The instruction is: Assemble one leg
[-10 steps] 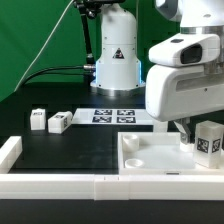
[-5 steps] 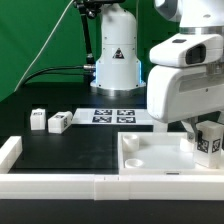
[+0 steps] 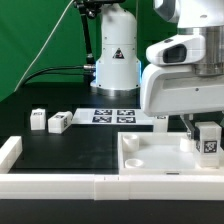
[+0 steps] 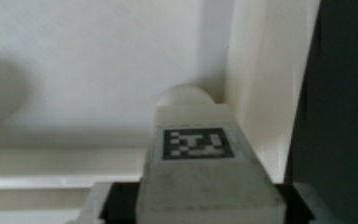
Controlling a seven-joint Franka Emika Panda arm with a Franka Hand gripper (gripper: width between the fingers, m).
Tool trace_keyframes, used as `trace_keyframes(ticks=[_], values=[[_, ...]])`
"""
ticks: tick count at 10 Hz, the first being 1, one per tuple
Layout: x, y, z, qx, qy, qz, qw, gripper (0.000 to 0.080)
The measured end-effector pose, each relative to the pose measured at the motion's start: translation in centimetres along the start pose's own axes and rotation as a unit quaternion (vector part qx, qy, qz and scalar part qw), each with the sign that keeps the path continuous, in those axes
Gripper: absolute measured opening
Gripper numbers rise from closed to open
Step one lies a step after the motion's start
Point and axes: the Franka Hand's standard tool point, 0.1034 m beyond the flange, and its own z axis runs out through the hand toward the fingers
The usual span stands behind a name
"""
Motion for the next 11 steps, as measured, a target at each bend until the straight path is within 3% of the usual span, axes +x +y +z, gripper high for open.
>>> trace_keyframes(ticks=[2, 7, 8, 9, 10, 11], values=[[0.01, 0.09, 0.01, 0.004, -0.001, 0.116, 0.993, 0.0291], [-0.03, 0.16, 0.14, 0.006, -0.005, 0.401, 0.916, 0.0292], [-0.03, 0.17, 0.14, 0.006, -0.005, 0.402, 0.916, 0.0292], [-0.04, 0.14, 0.15, 0.006, -0.005, 0.39, 0.921, 0.0372], [-0.06, 0.05, 0.16, 0.007, -0.005, 0.373, 0.928, 0.0372], [-0.1, -0.2, 0.16, 0.007, -0.005, 0.352, 0.936, 0.0556]])
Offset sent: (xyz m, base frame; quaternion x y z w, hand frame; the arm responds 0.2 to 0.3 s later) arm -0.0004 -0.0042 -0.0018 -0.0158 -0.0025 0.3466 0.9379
